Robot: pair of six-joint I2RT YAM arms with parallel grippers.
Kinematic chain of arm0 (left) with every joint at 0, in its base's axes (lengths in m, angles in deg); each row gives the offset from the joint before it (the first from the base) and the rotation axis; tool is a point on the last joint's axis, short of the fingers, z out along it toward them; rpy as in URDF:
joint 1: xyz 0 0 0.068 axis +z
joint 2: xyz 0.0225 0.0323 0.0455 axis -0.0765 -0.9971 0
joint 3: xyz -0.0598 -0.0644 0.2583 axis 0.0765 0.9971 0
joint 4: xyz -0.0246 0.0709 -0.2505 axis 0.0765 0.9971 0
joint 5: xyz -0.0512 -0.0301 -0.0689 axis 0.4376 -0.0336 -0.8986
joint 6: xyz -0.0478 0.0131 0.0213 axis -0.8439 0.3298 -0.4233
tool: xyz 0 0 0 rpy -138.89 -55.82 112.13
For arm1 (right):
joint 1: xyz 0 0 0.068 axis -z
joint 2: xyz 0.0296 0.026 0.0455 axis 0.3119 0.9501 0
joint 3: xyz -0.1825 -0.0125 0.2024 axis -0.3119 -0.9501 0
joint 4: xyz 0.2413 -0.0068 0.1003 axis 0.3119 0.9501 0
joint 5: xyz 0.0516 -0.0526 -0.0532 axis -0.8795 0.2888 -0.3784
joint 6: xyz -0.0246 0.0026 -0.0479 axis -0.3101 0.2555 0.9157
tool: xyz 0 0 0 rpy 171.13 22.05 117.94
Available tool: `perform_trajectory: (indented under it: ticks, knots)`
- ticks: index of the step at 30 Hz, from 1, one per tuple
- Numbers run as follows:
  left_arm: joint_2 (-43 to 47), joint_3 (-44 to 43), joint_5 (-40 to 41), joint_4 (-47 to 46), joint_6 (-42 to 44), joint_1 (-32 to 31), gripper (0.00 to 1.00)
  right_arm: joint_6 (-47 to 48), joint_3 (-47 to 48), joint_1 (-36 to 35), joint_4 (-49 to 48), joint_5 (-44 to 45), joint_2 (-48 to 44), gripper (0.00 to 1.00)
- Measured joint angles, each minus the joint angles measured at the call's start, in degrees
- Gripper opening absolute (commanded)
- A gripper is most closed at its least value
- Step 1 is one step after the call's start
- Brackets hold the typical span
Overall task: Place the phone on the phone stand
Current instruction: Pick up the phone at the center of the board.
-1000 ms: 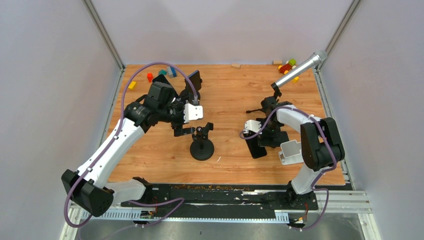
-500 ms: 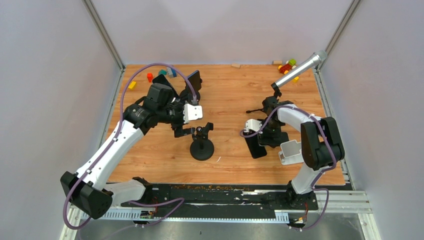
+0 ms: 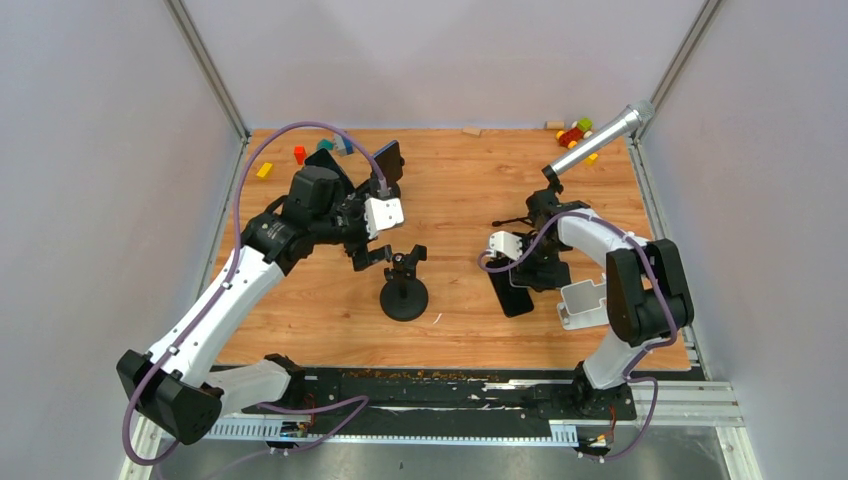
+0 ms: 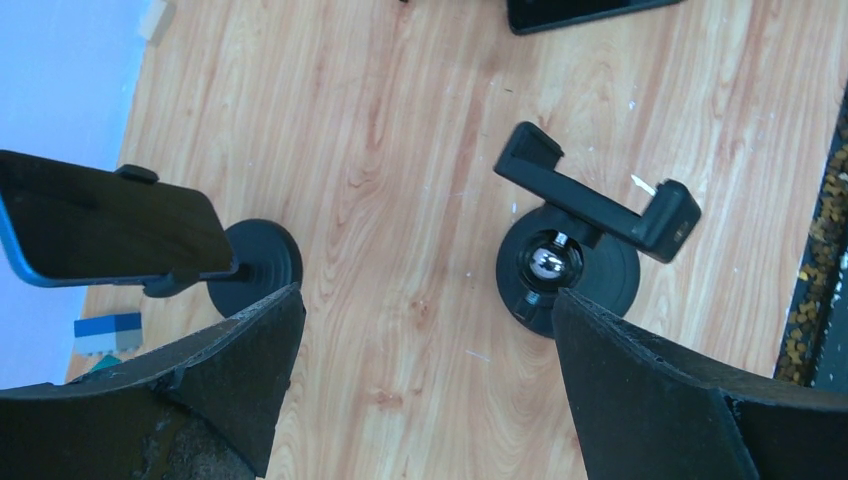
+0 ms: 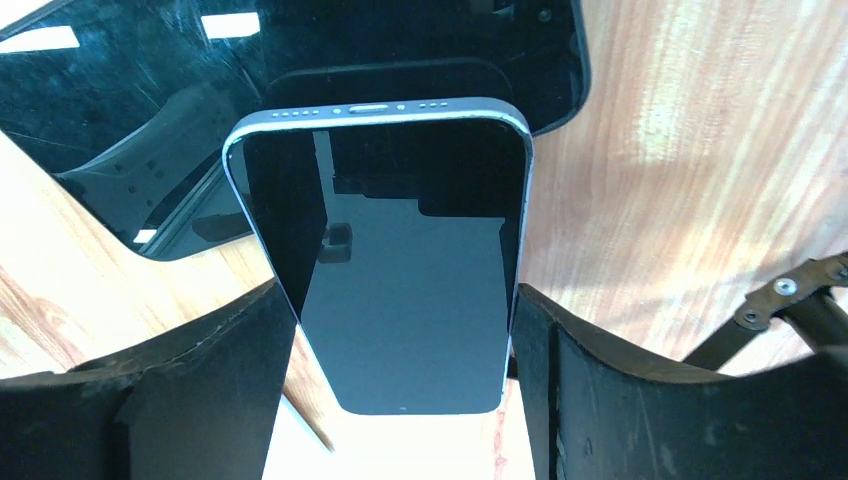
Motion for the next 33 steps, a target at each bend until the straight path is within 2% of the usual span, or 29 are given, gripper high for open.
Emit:
perform_trajectory:
  ticks: [8,16,25,33]
  knots:
    - [-0.09,0.13,4.66,-6.36,-8.74,0.0,1.0,-2.05,0.24,0.0,0.79,-2.36,-5.03,0.24]
    - [-1.55,0.17,6.62,-13.09,-20.98,0.02,1.0,-8.48,5.99,-0.81,3.39,-8.92,-7.21,0.21]
    - [-6.88,0.17,6.08,-18.69,-36.74,0.02,0.97,-20.02,9.88,-9.84,1.29,-11.87,-12.44,0.2]
    - [-8.48,-0.17,2.86,-22.73,-47.45,0.02,0.94,-28.15,16.26,-16.63,-2.67,-11.02,-12.74,0.18]
